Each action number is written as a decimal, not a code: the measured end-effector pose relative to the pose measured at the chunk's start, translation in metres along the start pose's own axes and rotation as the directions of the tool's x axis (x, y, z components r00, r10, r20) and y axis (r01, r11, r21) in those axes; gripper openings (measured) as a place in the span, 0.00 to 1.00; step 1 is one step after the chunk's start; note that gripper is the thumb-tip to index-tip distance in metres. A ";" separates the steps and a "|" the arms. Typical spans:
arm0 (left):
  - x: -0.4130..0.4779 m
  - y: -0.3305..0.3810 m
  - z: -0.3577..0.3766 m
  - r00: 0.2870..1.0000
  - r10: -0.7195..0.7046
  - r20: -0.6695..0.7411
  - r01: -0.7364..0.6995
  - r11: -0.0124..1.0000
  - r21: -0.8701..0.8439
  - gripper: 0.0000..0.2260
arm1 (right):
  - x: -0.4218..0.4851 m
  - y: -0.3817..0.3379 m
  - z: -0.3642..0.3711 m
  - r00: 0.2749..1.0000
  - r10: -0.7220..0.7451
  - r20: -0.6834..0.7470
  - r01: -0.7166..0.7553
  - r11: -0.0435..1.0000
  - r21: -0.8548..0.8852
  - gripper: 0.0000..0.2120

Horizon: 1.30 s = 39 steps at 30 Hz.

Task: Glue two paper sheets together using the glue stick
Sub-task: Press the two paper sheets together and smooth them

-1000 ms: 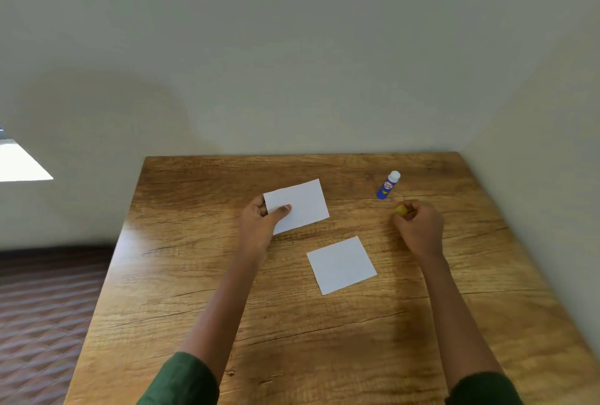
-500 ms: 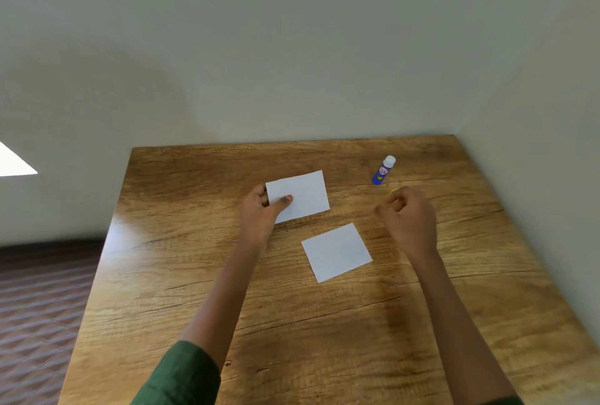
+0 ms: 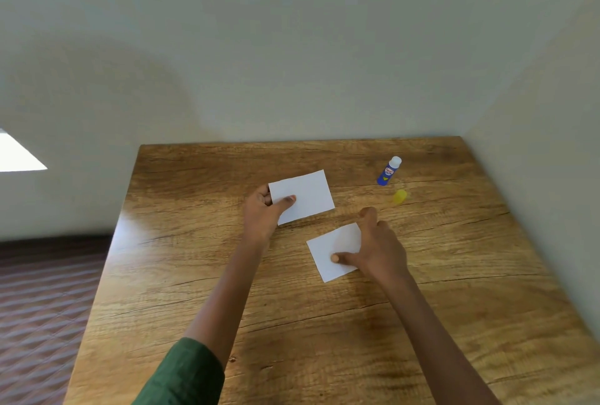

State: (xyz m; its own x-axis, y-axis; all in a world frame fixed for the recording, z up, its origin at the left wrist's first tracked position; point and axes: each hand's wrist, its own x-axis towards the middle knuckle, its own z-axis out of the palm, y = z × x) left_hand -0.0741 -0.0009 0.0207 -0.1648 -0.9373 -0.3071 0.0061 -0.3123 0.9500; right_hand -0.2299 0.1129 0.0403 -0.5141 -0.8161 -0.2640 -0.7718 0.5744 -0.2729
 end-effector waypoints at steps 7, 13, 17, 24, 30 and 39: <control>-0.001 0.002 0.000 1.000 0.002 0.001 -0.002 1.000 -0.009 0.14 | -0.002 0.000 -0.001 0.999 -0.014 0.047 0.003 0.975 0.223 0.39; -0.001 0.001 -0.001 1.000 -0.004 0.008 0.004 1.000 -0.017 0.14 | -0.002 0.008 -0.009 0.991 -0.029 0.134 -0.054 0.820 0.570 0.24; 0.001 0.000 -0.001 1.000 -0.021 0.015 0.021 1.000 -0.004 0.15 | 0.002 0.016 -0.016 0.981 -0.014 0.195 -0.141 0.641 0.754 0.23; 0.004 -0.001 -0.003 0.993 -0.091 0.078 0.084 0.992 0.089 0.16 | 0.013 0.015 -0.020 0.980 0.024 0.197 -0.193 0.347 0.918 0.29; 0.010 0.005 -0.005 0.951 -0.234 0.203 0.230 0.972 0.045 0.11 | 0.033 -0.016 -0.015 0.981 -0.045 0.190 -0.170 0.273 0.947 0.31; 0.005 0.007 -0.027 0.862 -0.283 0.421 0.387 0.904 -0.184 0.16 | 0.056 -0.045 -0.002 0.972 -0.069 0.227 -0.208 0.215 0.954 0.31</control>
State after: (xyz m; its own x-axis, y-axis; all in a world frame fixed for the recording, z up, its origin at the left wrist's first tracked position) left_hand -0.0487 -0.0121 0.0244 -0.5591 -0.6543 -0.5092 0.1237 -0.6731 0.7291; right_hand -0.2243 0.0412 0.0403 -0.3616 -0.8179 -0.4475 0.2980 0.3535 -0.8867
